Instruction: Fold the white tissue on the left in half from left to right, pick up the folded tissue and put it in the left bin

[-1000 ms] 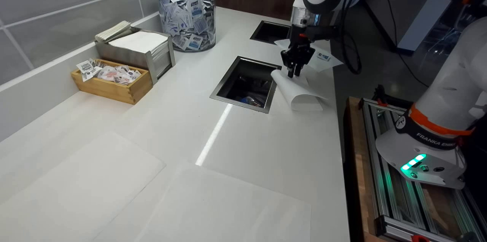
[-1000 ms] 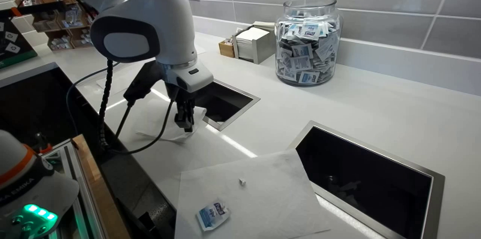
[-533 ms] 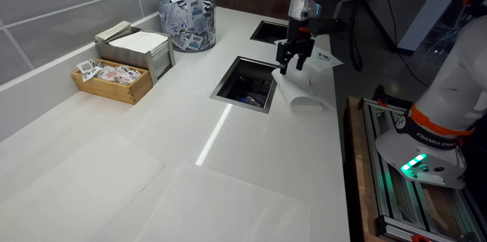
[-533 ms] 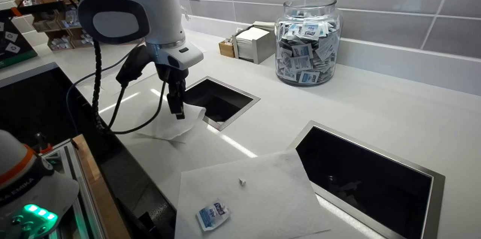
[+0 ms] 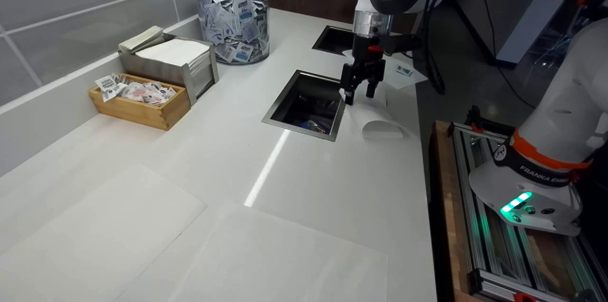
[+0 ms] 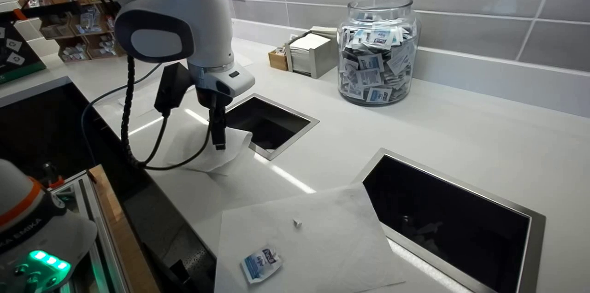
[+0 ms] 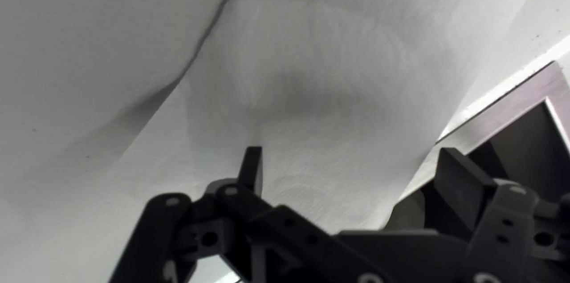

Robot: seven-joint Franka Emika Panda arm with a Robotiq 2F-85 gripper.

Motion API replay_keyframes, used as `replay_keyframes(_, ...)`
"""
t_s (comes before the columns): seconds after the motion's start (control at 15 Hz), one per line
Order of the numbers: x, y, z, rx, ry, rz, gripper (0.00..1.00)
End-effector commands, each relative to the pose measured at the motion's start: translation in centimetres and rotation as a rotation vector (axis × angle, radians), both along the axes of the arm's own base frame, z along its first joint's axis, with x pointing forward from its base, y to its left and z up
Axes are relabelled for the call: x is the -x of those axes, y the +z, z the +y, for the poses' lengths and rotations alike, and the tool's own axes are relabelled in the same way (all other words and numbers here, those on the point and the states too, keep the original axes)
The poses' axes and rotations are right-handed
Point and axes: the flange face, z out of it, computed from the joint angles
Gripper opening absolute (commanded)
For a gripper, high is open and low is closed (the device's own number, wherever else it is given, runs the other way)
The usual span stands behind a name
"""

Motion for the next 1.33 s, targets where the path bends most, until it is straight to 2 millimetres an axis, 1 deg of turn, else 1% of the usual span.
replay_keyframes(0.0, -0.9, -2.0, -0.1, -0.065, 0.037, 0.031, 1.00)
replay_keyframes(0.2, -0.9, -3.1, -0.2, -0.080, 0.044, 0.069, 0.99)
replay_keyframes(0.27, -0.9, -3.4, -0.2, -0.081, 0.043, 0.083, 0.89)
replay_keyframes(0.33, -1.0, -3.4, -0.3, -0.083, 0.041, 0.089, 0.74)
replay_keyframes(0.4, -1.1, -3.3, -0.4, -0.083, 0.039, 0.091, 0.70)
replay_keyframes(0.47, -1.1, -3.2, -0.4, -0.084, 0.038, 0.095, 0.63)
replay_keyframes(0.53, -1.2, -3.1, -0.5, -0.086, 0.037, 0.098, 0.53)
replay_keyframes(0.67, -1.2, -3.1, -0.5, -0.088, 0.036, 0.101, 0.38)
replay_keyframes(0.87, -1.4, -2.9, -0.6, -0.086, 0.033, 0.101, 0.15)
replay_keyframes(1.0, -1.5, -2.7, -0.6, -0.086, 0.032, 0.103, 0.01)
replay_keyframes(1.07, -1.5, -2.5, -0.6, -0.085, 0.032, 0.102, 0.00)
replay_keyframes(1.27, -1.5, -2.0, -0.6, -0.079, 0.030, 0.098, 0.01)
